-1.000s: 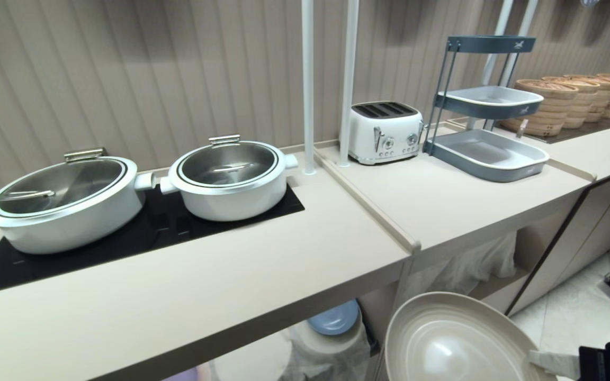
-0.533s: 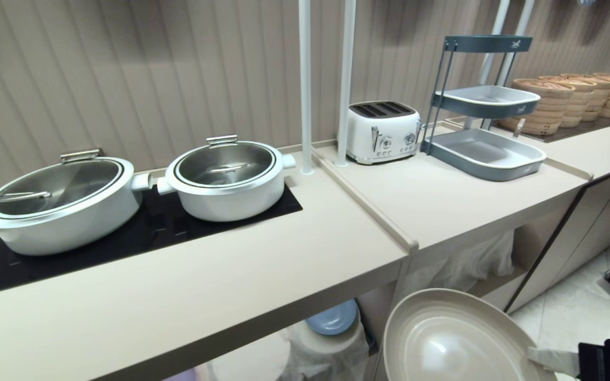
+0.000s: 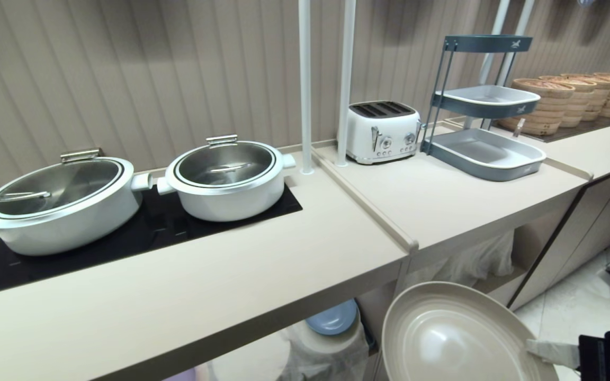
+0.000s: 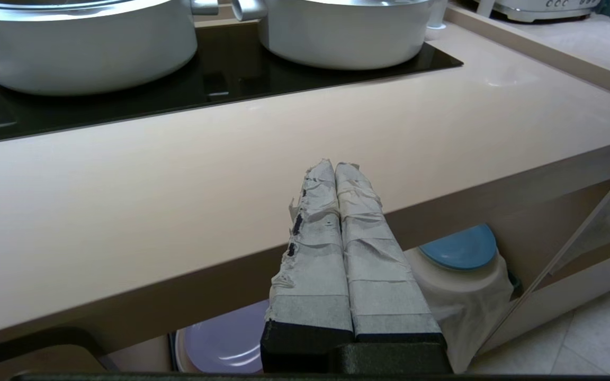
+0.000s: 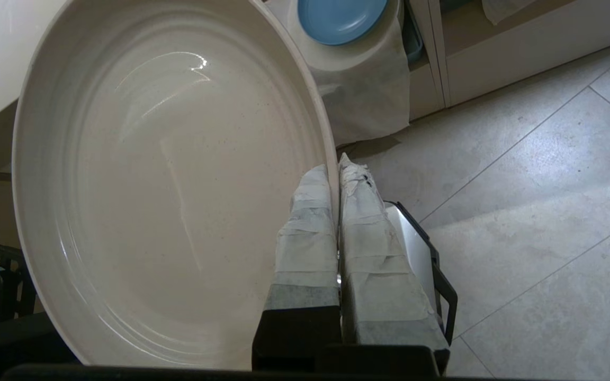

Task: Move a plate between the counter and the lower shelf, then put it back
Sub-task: Put the plate

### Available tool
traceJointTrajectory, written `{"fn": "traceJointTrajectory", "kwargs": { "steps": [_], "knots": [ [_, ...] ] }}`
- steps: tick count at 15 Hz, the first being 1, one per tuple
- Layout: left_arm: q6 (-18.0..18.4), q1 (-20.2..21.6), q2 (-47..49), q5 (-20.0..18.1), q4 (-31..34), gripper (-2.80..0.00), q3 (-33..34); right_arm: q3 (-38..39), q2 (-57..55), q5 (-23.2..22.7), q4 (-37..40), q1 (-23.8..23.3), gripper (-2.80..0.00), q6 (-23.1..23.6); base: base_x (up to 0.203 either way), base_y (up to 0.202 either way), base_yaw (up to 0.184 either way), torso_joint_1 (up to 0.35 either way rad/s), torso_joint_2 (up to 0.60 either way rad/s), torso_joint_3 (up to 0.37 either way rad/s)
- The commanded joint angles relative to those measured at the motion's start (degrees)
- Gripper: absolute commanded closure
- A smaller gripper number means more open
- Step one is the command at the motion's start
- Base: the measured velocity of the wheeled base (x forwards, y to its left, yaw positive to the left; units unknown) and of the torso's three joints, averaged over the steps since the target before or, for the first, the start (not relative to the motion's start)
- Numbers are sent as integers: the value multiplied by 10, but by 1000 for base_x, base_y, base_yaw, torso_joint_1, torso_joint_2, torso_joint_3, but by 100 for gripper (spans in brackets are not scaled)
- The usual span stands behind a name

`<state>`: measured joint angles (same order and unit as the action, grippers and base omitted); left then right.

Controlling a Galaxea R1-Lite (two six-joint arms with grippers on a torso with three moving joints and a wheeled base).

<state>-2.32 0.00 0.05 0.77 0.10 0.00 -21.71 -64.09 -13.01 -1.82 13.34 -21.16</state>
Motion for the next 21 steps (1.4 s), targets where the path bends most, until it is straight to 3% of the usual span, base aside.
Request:
{"fn": "traceJointTrajectory", "kwargs": {
  "steps": [1, 21],
  "knots": [
    [-1, 0, 0, 0, 0, 0, 0, -4, -2, -1, 0, 0, 0, -1, 0, 0, 0, 0, 0, 0],
    [-1, 0, 0, 0, 0, 0, 0, -8, 10, -38, 23, 3, 0, -5, 0, 0, 0, 0, 0, 0]
  ]
}}
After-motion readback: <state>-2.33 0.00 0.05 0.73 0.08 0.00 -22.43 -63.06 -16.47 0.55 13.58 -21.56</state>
